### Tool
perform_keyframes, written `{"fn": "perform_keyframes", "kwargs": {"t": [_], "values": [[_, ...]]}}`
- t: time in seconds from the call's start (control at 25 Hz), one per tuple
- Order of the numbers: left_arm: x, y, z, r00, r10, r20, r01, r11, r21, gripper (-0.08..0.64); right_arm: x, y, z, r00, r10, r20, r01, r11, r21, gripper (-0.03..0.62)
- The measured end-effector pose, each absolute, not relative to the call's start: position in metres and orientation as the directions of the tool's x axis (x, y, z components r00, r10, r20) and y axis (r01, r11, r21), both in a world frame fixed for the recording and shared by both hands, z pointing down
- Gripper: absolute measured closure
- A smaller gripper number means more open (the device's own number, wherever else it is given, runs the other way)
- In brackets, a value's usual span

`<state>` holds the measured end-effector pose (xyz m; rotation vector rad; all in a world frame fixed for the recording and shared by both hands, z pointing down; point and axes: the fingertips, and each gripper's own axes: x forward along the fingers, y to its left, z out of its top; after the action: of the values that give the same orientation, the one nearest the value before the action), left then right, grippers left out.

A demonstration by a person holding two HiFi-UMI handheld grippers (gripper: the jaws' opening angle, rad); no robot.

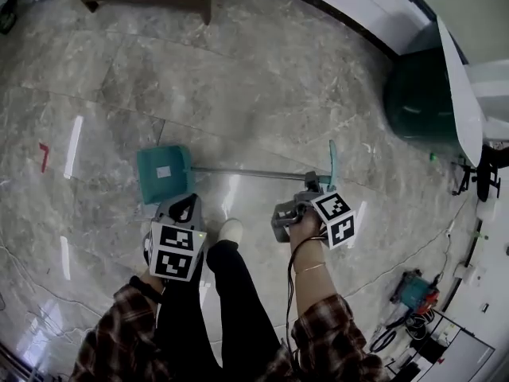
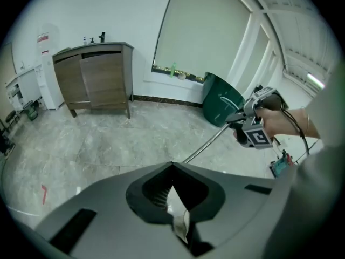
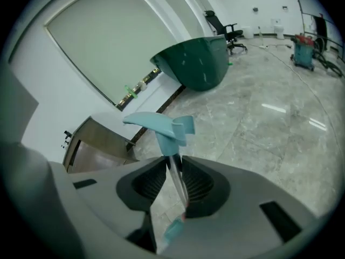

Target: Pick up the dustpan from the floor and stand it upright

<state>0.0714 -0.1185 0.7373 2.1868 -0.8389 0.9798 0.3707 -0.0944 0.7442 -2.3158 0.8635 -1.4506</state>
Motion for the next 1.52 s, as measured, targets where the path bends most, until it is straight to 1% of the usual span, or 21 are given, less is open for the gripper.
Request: {"fn": "perform_keyframes", "kwargs": {"t": [0.12, 0.28, 0.36, 0.52, 0.68, 0.88, 1.16, 1.36, 1.52], "values": [[0.051, -0.121, 0.713, 0.524, -0.347, 0.778, -0.773, -0.577, 0.263, 0.558, 0.354, -0.108, 0.71, 0.324, -0.643, 0.694, -0.424, -0.754, -0.501, 0.497], [0.011, -0.121, 0.683, 0.504, -0.388, 0.772, -0.81, -0.523, 0.266, 0.558, 0.315, -0.116, 0.681, 0.309, -0.662, 0.683, -0.47, -0.731, -0.495, 0.497], [-0.013, -0.125, 0.67, 0.487, -0.414, 0.769, -0.83, -0.493, 0.26, 0.558, 0.291, -0.126, 0.668, 0.293, -0.679, 0.674, -0.517, -0.705, -0.486, 0.496], [-0.061, -0.134, 0.651, 0.438, -0.466, 0.769, -0.88, -0.396, 0.261, 0.558, 0.234, -0.149, 0.651, 0.243, -0.699, 0.673, -0.66, -0.627, -0.413, 0.497], [-0.091, -0.143, 0.635, 0.419, -0.517, 0.747, -0.904, -0.317, 0.287, 0.558, 0.183, -0.159, 0.641, 0.216, -0.686, 0.695, -0.765, -0.561, -0.316, 0.497], [-0.094, -0.152, 0.628, 0.434, -0.548, 0.715, -0.9, -0.293, 0.322, 0.558, 0.154, -0.162, 0.637, 0.235, -0.695, 0.68, -0.82, -0.517, -0.245, 0.497], [-0.081, -0.136, 0.65, 0.476, -0.503, 0.722, -0.878, -0.317, 0.358, 0.56, 0.158, -0.151, 0.646, 0.245, -0.705, 0.665, -0.858, -0.477, -0.19, 0.497], [-0.067, -0.126, 0.66, 0.492, -0.477, 0.729, -0.868, -0.333, 0.368, 0.56, 0.162, -0.148, 0.65, 0.209, -0.728, 0.652, -0.887, -0.423, -0.188, 0.497], [-0.061, -0.125, 0.657, 0.501, -0.469, 0.728, -0.861, -0.361, 0.36, 0.558, 0.157, -0.145, 0.654, 0.157, -0.733, 0.662, -0.883, -0.404, -0.239, 0.497]]}}
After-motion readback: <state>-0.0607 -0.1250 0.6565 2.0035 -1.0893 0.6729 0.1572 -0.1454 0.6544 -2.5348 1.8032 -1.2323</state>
